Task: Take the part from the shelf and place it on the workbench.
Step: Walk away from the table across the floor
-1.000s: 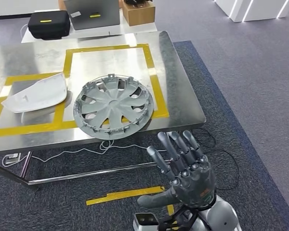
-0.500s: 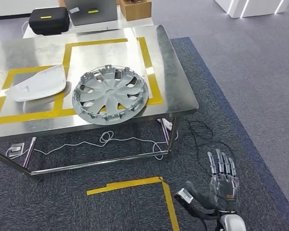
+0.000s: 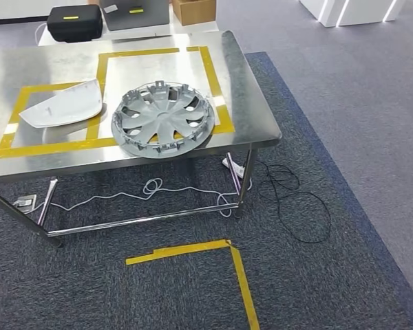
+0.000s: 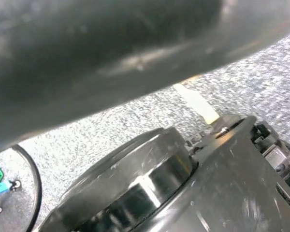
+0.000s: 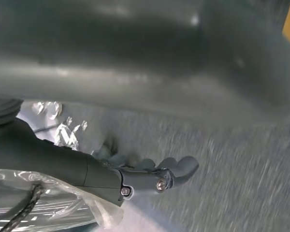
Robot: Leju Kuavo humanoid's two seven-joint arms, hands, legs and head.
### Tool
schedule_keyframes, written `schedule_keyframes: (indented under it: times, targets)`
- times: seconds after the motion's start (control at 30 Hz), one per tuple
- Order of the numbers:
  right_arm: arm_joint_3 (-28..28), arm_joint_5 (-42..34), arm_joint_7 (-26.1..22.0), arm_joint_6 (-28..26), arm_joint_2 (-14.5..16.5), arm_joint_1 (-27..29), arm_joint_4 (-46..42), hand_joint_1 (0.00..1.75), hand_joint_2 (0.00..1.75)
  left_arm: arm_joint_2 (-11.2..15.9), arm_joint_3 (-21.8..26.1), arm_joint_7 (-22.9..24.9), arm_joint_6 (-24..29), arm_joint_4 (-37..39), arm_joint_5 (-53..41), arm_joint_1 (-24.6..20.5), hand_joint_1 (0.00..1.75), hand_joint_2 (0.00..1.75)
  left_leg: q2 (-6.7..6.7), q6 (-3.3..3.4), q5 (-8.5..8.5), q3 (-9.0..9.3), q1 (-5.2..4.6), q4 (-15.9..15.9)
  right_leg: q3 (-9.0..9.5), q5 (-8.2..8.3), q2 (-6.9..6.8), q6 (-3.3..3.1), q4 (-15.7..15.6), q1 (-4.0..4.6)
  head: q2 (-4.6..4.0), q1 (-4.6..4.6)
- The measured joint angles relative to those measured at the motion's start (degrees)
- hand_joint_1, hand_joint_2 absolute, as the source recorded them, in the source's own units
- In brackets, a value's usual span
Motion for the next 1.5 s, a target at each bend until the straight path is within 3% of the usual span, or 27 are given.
schedule_keyframes:
  times: [0.1, 0.13, 0.2, 0.23, 0.3, 0.33, 0.4, 0.47, 0.5, 0.57, 0.63, 0.67, 0.7, 0.77, 0.8, 0.87, 0.9, 0.97, 1.03, 1.13, 1.17, 1.2, 1.27, 1.33, 1.4, 1.43, 1.5]
  targets:
    - [-2.36, -0.08, -0.01, 0.03, -0.59, -1.46, 4.34, 0.0, 0.0, 0.01, 0.01, -0.03, -0.04, 0.01, 0.0, -0.04, 0.0, 0.0, 0.24, 0.79, 2.15, -2.57, -0.23, 0.01, -2.76, -8.45, 0.15, 0.37, 9.88, -0.04, 0.0, 0.38]
    - [-2.87, -0.08, 0.0, 0.03, -0.8, -1.75, 5.34, 0.0, 0.0, 0.01, 0.01, -0.03, -0.04, 0.01, 0.0, -0.01, 0.0, 0.0, 0.27, 0.84, 2.91, -3.57, -0.37, 0.11, -3.17, -9.84, 0.16, 0.4, 13.44, -0.03, 0.0, 0.43]
    - [-3.67, -0.05, -0.05, 0.09, -1.16, -2.22, 7.0, 0.0, 0.0, 0.01, 0.01, -0.03, -0.04, 0.01, -0.01, 0.01, 0.0, 0.0, 0.35, 0.82, 4.38, -5.61, -0.62, 0.4, -1.69, -8.55, 0.16, 0.27, 15.74, 0.03, 0.0, 0.42]
    - [-3.99, 0.01, -0.24, 0.26, -1.36, -2.45, 7.68, 0.0, 0.0, 0.01, 0.01, -0.03, -0.04, 0.01, -0.04, 0.01, 0.0, 0.0, 0.37, 0.74, 5.05, -6.62, -0.69, 0.6, 0.62, -6.74, 0.15, 0.09, 13.76, 0.09, 0.0, 0.42]
    - [-4.29, 0.15, -1.21, 1.0, -1.66, -2.98, 8.64, 0.0, 0.0, 0.0, 0.01, -0.11, -0.02, 0.01, -0.14, -0.07, 0.0, 0.0, 0.39, 0.42, 6.24, -8.18, -0.84, 1.19, 7.59, -5.04, 0.14, -0.39, 5.18, 0.29, 0.0, 0.45]
    - [-4.34, 0.22, -1.98, 1.55, -1.75, -3.31, 8.95, 0.0, 0.0, -0.01, 0.01, -0.18, 0.02, 0.01, -0.2, -0.1, 0.0, 0.0, 0.41, 0.18, 6.8, -8.73, -0.92, 1.49, 10.68, -5.64, 0.17, -0.65, 0.55, 0.41, 0.01, 0.42]
    - [-4.38, 0.65, -3.57, 2.89, -1.89, -3.86, 9.62, 0.0, 0.0, -0.03, 0.01, -0.3, 0.1, 0.01, -0.47, -0.15, 0.0, 0.0, 0.49, -0.42, 8.03, -9.31, -0.94, 1.7, 13.59, -7.01, 0.25, -1.1, -4.46, 0.72, 0.01, 0.33]
    - [-4.38, 1.53, -4.69, 4.06, -2.01, -4.06, 10.39, 0.0, 0.0, 0.02, 0.01, -0.33, 0.14, 0.02, -0.87, -0.1, 0.0, 0.0, 0.41, -1.1, 8.6, -9.69, -0.78, 1.71, 12.63, -6.37, 0.11, -1.73, -4.49, 0.69, 0.0, 0.25]
    - [-4.37, 1.98, -4.97, 4.38, -2.08, -4.07, 10.64, 0.0, 0.0, 0.04, 0.01, -0.33, 0.14, 0.02, -1.03, -0.02, 0.0, 0.0, 0.28, -1.47, 7.54, -9.96, -0.72, 2.27, 12.04, -5.78, -0.02, -2.13, -4.39, 0.6, 0.0, 0.2]
    - [-4.28, 2.86, -5.49, 4.6, -2.21, -4.13, 10.93, 0.0, 0.0, 0.06, 0.01, -0.32, 0.16, 0.03, -1.34, 0.24, 0.0, 0.0, 0.06, -2.22, 1.65, -10.86, -0.43, 6.74, 10.42, -4.35, -0.26, -2.81, -4.26, 0.47, 0.0, -0.01]
    - [-4.04, 3.5, -6.21, 4.19, -2.26, -4.19, 11.02, 0.0, 0.0, 0.0, 0.01, -0.29, 0.23, 0.03, -1.64, 0.3, 0.0, 0.0, 0.03, -2.71, -4.06, -11.61, -0.13, 14.34, 8.47, -2.97, -0.35, -3.08, -3.87, 0.55, 0.0, -0.12]
    - [-3.91, 3.73, -6.55, 3.83, -2.26, -4.26, 11.1, 0.0, 0.0, -0.04, 0.01, -0.27, 0.32, 0.03, -1.76, 0.22, 0.0, 0.0, 0.03, -2.84, -4.66, -11.53, -0.03, 17.27, 7.46, -2.35, -0.42, -3.05, -3.49, 0.59, 0.0, -0.11]
    - [-3.78, 3.97, -6.81, 3.4, -2.26, -4.34, 11.2, 0.0, 0.0, -0.09, 0.01, -0.26, 0.43, 0.03, -1.85, 0.14, 0.0, 0.0, 0.03, -2.88, -3.84, -10.81, 0.05, 18.67, 6.35, -1.77, -0.49, -3.0, -2.97, 0.61, 0.0, -0.11]
    - [-3.55, 4.43, -6.96, 2.7, -2.26, -4.45, 11.39, 0.0, 0.0, -0.18, 0.01, -0.2, 0.71, 0.03, -1.89, 0.07, 0.0, 0.0, 0.0, -2.69, -0.58, -6.92, 0.12, 15.64, 4.15, -0.78, -0.55, -2.8, -1.77, 0.61, 0.0, -0.11]
    - [-3.4, 4.66, -6.83, 2.41, -2.26, -4.47, 11.45, 0.0, 0.0, -0.23, 0.01, -0.17, 0.84, 0.03, -1.89, 0.03, 0.0, 0.0, -0.07, -2.46, -0.1, -3.96, 0.09, 11.76, 3.12, -0.37, -0.53, -2.62, -1.21, 0.66, 0.0, -0.11]
    - [-3.01, 5.03, -6.38, 1.91, -2.26, -4.49, 11.53, 0.0, 0.0, -0.36, 0.01, -0.14, 1.05, 0.03, -1.93, -0.08, 0.0, 0.0, -0.22, -1.84, -1.26, 0.71, -0.09, 4.3, 1.69, 0.51, -0.53, -2.09, -0.47, 0.75, 0.0, -0.06]
    - [-2.86, 5.15, -6.13, 1.7, -2.26, -4.51, 11.56, 0.0, 0.0, -0.44, 0.01, -0.14, 1.1, 0.03, -1.97, -0.14, 0.0, 0.0, -0.29, -1.5, -1.99, 1.62, -0.26, 2.26, 1.23, 1.05, -0.55, -1.74, -0.35, 0.74, 0.0, -0.03]
    - [-2.6, 5.32, -5.81, 1.26, -2.29, -4.46, 11.65, 0.0, 0.0, -0.63, 0.01, -0.11, 1.14, 0.04, -2.07, -0.13, 0.0, 0.0, -0.17, -0.77, -1.52, 1.13, -0.36, 1.27, 0.66, 1.92, -0.53, -0.99, -0.3, 0.58, 0.0, -0.08]
    - [-2.39, 5.5, -5.66, 0.74, -2.36, -4.3, 11.76, 0.0, 0.0, -0.79, 0.01, -0.05, 1.18, 0.06, -2.19, -0.07, 0.0, 0.0, 0.11, 0.09, -0.17, 0.0, -0.23, 0.9, -0.33, -0.53, -0.21, -0.4, 1.41, 0.44, 0.0, 0.0]
    - [-2.15, 6.0, -5.53, 0.15, -2.44, -4.27, 11.87, 0.0, 0.0, -1.13, 0.01, 0.01, 1.66, 0.07, -2.29, -0.04, 0.0, 0.0, 0.36, 0.76, 2.02, -2.62, -0.31, 0.85, -2.65, -8.78, 0.14, 0.14, 10.76, 0.27, 0.0, 0.25]
    - [-2.04, 6.17, -5.5, 0.03, -2.47, -4.28, 11.9, 0.0, 0.44, -1.23, 0.01, 0.02, 1.89, 0.07, -2.29, -0.04, 0.0, 0.0, 0.42, 0.74, 2.81, -3.66, -0.36, 0.92, -2.86, -9.76, 0.15, 0.28, 13.87, 0.24, 0.0, 0.26]
    - [-1.93, 6.29, -5.48, -0.06, -2.5, -4.29, 11.92, 0.0, 0.87, -1.33, 0.01, 0.02, 2.09, 0.07, -2.29, -0.04, 0.0, 0.0, 0.47, 0.67, 3.61, -4.77, -0.39, 1.05, -2.42, -9.12, 0.15, 0.39, 15.62, 0.23, 0.0, 0.26]
    - [-1.71, 6.49, -5.44, -0.17, -2.59, -4.29, 11.96, 0.0, 1.75, -1.57, 0.01, 0.02, 2.49, 0.07, -2.28, -0.05, 0.0, 0.0, 0.49, 0.37, 5.06, -6.98, -0.36, 1.53, 1.03, -5.27, 0.14, 0.49, 13.65, 0.16, 0.0, 0.27]
    - [-1.41, 6.73, -5.46, -0.28, -2.67, -4.43, 11.97, 0.0, 1.75, -1.87, 0.02, 0.07, 2.86, 0.07, -2.25, -0.12, 0.0, 0.0, 0.42, -0.1, 6.26, -8.7, -0.44, 2.35, 7.67, -4.65, 0.17, 0.4, 5.24, 0.11, 0.01, 0.3]
    - [-1.02, 6.99, -5.55, -0.39, -2.7, -4.64, 11.98, 0.0, 1.75, -2.12, 0.03, 0.19, 3.14, 0.07, -2.22, -0.16, 0.0, 0.0, 0.4, -0.64, 7.37, -9.49, -0.59, 2.9, 12.13, -6.91, 0.22, -0.09, -1.88, 0.19, 0.01, 0.23]
    - [-0.9, 7.06, -5.6, -0.44, -2.7, -4.64, 12.0, 0.0, 1.75, -2.21, 0.04, 0.25, 3.18, 0.07, -2.21, -0.14, 0.0, 0.0, 0.43, -0.99, 7.98, -9.67, -0.57, 2.89, 12.65, -7.42, 0.24, -0.51, -3.25, 0.34, 0.0, 0.19]
    - [-0.79, 7.11, -5.64, -0.54, -2.71, -4.49, 12.09, 0.0, 1.75, -2.27, 0.07, 0.33, 3.19, 0.08, -2.21, -0.05, 0.0, 0.0, 0.35, -1.7, 8.18, -10.03, -0.34, 2.92, 11.42, -6.55, 0.04, -1.57, -3.15, 0.33, 0.0, 0.14]
